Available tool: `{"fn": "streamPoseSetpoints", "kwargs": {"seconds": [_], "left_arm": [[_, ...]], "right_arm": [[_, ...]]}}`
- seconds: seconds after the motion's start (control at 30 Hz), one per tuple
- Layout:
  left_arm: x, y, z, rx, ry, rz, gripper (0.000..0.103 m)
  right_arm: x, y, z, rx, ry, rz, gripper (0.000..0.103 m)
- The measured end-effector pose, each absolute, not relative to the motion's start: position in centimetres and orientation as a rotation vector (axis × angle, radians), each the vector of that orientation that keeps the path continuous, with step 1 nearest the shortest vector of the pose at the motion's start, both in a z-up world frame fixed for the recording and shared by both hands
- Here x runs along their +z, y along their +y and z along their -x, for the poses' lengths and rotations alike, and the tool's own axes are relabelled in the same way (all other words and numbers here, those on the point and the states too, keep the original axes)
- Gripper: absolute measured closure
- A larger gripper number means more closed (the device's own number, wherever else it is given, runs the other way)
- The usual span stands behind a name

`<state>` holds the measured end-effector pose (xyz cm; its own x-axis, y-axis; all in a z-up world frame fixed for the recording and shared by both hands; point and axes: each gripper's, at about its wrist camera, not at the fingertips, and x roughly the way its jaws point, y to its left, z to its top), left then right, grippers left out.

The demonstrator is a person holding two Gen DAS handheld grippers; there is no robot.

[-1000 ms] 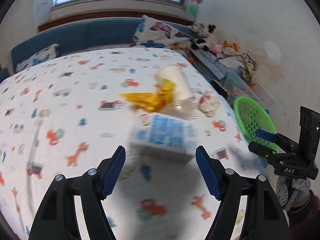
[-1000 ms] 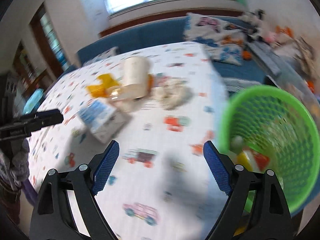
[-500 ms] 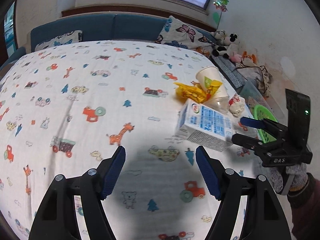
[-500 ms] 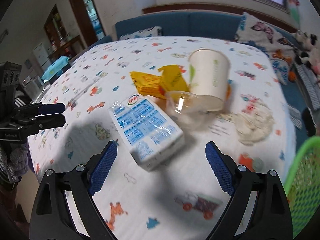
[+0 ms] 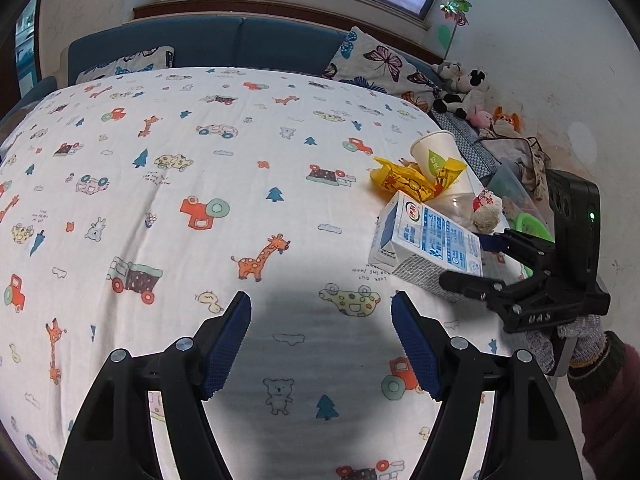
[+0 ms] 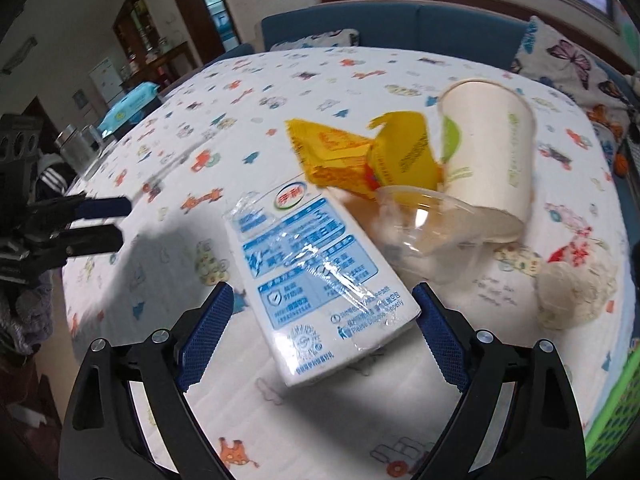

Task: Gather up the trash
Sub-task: 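Move the right gripper to the white milk carton and grasp it, then grasp the yellow wrapper on the table with the left gripper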

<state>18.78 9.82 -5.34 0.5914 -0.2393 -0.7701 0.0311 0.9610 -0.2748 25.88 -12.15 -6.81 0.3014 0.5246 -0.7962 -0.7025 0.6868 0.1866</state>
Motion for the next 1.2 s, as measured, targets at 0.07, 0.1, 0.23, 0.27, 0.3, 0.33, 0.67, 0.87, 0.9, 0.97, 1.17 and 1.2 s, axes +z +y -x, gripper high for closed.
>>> {"fn": "streamPoseSetpoints", "kwargs": {"seconds": [0.07,0.1,0.23,0.27,0.3,0.33,0.67,0.87,0.9,0.97,1.17,1.2], "left_arm": [[-5.3,9.9,-18.9,-0.158,0.926,0.244,0.033],[-5.3,10.1,-18.9,-0.157,0.925,0.245,0.033],[-5.3,10.4,-19.1,-0.157,0.926,0.253,0.033],[-5.3,10.4,-19.0,-0.157,0.926,0.251,0.033],[-5.3,10.4,-19.0,-0.157,0.926,0.250,0.033],[-5.3,10.4,-18.9,-0.157,0.925,0.248,0.033],[-4.9,11.4,-19.2,-0.138,0.919,0.239,0.033],[-4.3,11.5,-20.4,-0.138,0.906,0.240,0.033],[-4.2,11.2,-20.7,-0.142,0.903,0.235,0.033],[-4.1,10.8,-21.3,-0.153,0.901,0.230,0.033],[-4.3,8.3,-23.7,-0.218,0.915,0.222,0.033],[-4.4,8.0,-24.0,-0.227,0.916,0.219,0.033]], "right_arm": [[-6.7,-11.5,-25.2,0.854,0.963,0.268,0.013],[-6.7,-11.2,-24.9,0.854,0.956,0.290,0.013],[-6.9,-10.2,-25.0,0.865,0.952,0.327,0.012],[-7.0,-10.0,-25.2,0.865,0.950,0.329,0.012],[-7.0,-9.7,-25.4,0.867,0.947,0.332,0.012],[-7.1,-9.6,-25.5,0.869,0.947,0.333,0.012],[-8.1,-6.8,-26.5,0.858,0.945,0.349,0.020],[-8.0,-7.8,-25.8,0.819,0.956,0.318,0.037],[-7.8,-8.1,-25.5,0.817,0.953,0.308,0.037],[-7.3,-9.1,-24.7,0.818,0.949,0.277,0.037],[-6.1,-12.7,-21.9,0.790,0.937,0.211,0.037],[-6.0,-13.2,-21.5,0.783,0.936,0.203,0.037]]}}
